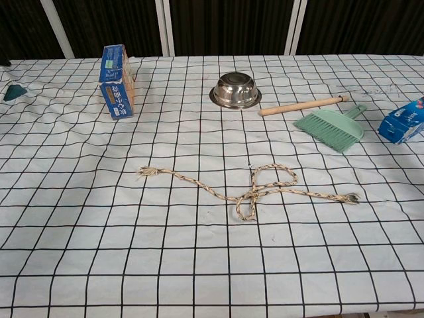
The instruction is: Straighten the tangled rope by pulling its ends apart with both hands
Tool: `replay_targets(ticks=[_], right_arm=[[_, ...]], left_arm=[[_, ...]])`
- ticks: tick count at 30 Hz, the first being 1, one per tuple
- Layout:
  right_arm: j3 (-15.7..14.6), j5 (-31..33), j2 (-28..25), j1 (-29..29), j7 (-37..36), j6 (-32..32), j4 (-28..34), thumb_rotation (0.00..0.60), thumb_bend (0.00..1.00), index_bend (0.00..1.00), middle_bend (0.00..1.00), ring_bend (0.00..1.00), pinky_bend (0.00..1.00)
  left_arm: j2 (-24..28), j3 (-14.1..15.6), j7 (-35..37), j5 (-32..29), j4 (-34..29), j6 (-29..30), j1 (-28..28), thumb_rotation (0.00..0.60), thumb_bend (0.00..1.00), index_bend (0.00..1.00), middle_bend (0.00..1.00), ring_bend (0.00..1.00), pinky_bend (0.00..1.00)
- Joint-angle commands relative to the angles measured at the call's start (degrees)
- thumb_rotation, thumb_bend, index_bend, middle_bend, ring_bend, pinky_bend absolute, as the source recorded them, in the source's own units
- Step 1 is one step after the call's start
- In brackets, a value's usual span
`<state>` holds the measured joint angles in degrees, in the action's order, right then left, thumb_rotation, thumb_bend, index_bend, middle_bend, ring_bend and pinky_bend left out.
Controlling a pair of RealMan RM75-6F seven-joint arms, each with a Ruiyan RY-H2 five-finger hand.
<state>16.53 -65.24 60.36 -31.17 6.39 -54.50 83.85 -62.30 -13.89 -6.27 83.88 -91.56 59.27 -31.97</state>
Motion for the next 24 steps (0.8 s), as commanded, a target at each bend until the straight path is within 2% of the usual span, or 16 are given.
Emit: replay_targets(ticks=[1, 12, 24], right_arm=[[0.0, -0.1, 0.2, -0.2, -0.3, -0.1, 0.0, 0.6, 0.16, 0.09, 0.15, 0.27, 0.22], [-0.6, -0.1, -0.4, -0.1, 0.3, -1.1, 1.9, 0.6, 0.16, 0.1, 0.16, 0.27, 0.22], [-0.9, 0.0, -1.5, 0.5, -0.9, -2.1, 3.9, 0.6, 0.16, 0.1, 0.17, 0.28, 0.22]], left_arm=[[-0.6, -0.2, -0.9, -0.5, -0.2, -0.1, -0.8, 0.6, 0.06, 0.12, 0.11, 0.0, 0.11], [0.8, 0.8, -3.0, -1.3, -2.3, 2.2, 0.2, 0.6, 0.06, 0.12, 0.11, 0.0, 0.12], [2.3, 1.5, -1.7, -0.4, -3.6, 5.8, 1.6, 0.6, 0.06, 0.12, 0.11, 0.0, 0.12]])
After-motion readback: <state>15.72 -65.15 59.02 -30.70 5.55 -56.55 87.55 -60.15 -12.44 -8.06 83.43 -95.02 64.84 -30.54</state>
